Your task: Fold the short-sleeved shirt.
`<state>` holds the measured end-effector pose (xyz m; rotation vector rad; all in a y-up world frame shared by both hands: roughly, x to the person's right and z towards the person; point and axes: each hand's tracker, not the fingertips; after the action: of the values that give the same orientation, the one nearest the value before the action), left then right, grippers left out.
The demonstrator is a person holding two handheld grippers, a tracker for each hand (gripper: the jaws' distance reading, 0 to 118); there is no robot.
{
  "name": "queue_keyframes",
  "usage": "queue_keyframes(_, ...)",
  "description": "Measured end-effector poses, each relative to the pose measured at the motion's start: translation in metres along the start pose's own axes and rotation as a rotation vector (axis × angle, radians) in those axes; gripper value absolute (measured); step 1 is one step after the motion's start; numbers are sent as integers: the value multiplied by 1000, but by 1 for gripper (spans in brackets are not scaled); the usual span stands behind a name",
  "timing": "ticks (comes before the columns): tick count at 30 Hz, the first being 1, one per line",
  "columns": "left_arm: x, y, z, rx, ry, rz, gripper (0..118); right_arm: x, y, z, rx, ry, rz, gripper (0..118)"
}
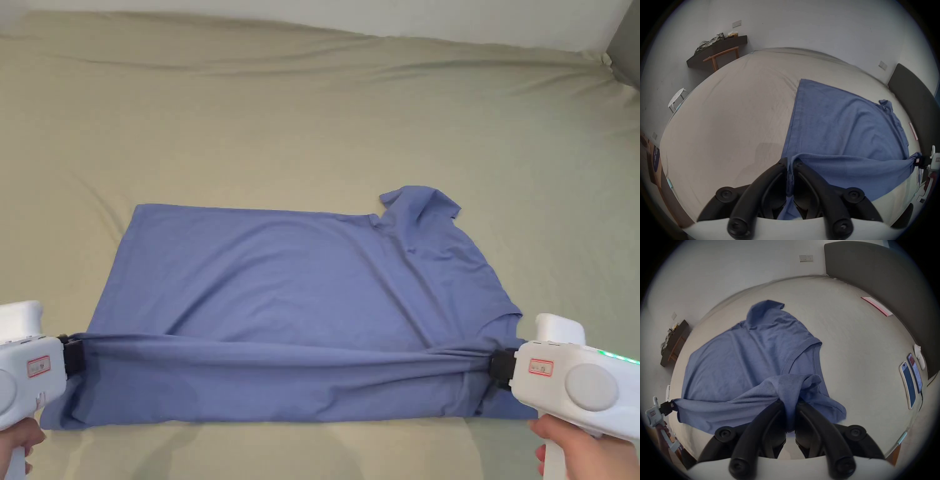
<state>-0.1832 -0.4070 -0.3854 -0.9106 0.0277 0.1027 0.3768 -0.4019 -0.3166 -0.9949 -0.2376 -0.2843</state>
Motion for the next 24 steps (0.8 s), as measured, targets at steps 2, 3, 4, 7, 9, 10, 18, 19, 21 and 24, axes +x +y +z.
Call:
queue_keyframes(2, 6, 3, -13, -20, 11, -23, 4, 1, 5, -17, -27, -17, 8, 7)
queue_keyframes(3, 8, 4, -20, -28, 15, -32, 4, 1, 6, -26, -50, -30, 14, 8)
queue_keyframes(4, 10, 6, -26, -37, 19, -36, 4, 1, 7, -33, -63, -35, 16, 8)
queue_keyframes(7, 14, 7, -41, -61, 21, -46, 4, 0, 6, -44, -69, -46, 17, 8)
queue_keyframes(9, 16, 6, -48, -84, 21, -62, 5, -1, 7, -46, -58, -53, 14, 17)
queue_keyframes(10, 18, 7, -49, -76, 20, -69, 9, -4, 6, -44, -51, -61, 12, 27)
queue_keyframes(18, 17, 39, 5, 201, -34, -70, 117, -6, 36, 1, 224, -77, 14, 115)
queue_keyframes(19, 20, 45, 19, 239, -46, -63, 117, -10, 41, 16, 265, -71, 26, 114)
queue_keyframes(21, 27, 58, 54, 355, -68, -72, 117, -25, 49, 49, 360, -82, 89, 114)
queue_keyframes(24, 43, 71, 108, 512, -83, -82, 117, -45, 58, 101, 540, -61, 194, 114)
